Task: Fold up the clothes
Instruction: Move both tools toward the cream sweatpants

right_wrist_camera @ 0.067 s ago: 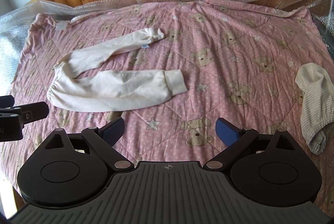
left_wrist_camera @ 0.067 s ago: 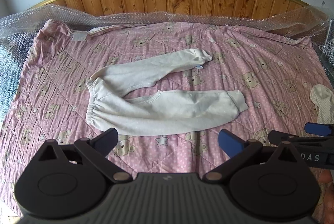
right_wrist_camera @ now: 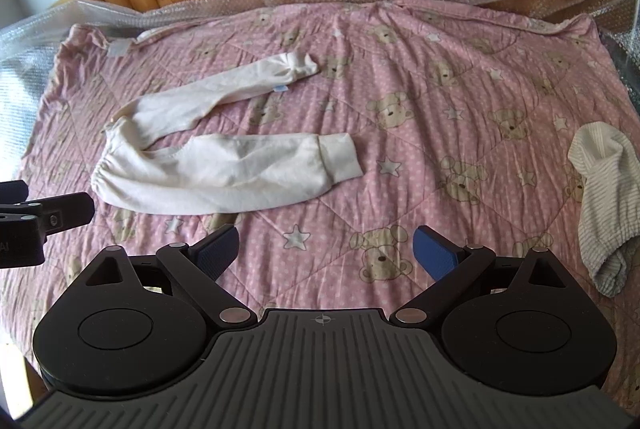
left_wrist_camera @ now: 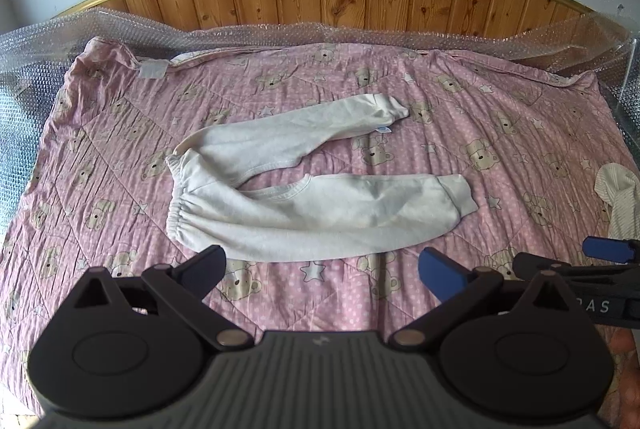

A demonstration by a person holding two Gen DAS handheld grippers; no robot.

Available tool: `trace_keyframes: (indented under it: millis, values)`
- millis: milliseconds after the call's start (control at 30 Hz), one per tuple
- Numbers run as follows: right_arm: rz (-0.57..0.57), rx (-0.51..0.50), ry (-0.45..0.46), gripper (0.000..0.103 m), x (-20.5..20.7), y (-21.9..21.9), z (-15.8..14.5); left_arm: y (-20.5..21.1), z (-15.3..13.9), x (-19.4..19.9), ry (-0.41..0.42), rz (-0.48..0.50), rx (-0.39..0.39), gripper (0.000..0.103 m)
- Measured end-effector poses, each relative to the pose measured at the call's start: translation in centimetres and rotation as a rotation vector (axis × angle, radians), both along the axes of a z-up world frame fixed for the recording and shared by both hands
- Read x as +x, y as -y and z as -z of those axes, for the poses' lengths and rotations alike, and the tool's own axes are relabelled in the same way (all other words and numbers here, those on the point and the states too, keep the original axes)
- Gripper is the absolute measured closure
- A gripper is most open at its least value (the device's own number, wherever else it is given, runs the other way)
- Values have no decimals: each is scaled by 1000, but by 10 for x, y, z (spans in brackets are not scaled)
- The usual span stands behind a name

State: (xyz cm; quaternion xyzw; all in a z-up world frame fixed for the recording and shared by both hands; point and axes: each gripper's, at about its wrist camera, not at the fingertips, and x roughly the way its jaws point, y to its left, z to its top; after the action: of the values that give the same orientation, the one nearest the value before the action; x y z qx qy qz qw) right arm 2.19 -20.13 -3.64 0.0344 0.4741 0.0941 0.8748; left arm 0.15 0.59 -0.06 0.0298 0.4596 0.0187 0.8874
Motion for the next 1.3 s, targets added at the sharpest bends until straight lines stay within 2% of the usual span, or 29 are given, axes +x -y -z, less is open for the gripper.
trace_keyframes:
  millis: [700,1033,1300]
  values:
    - [-16,-46,-4,7,0,-42,2,-37,5,8,-23,-1,-44,0]
    - [-9,-44,-2,7,-4,-43,1,-44,12,7,-60,7,-75,0]
    - [-4,-45,-10,7,-6,-43,2,-43,11,4,-57,27,-82,0]
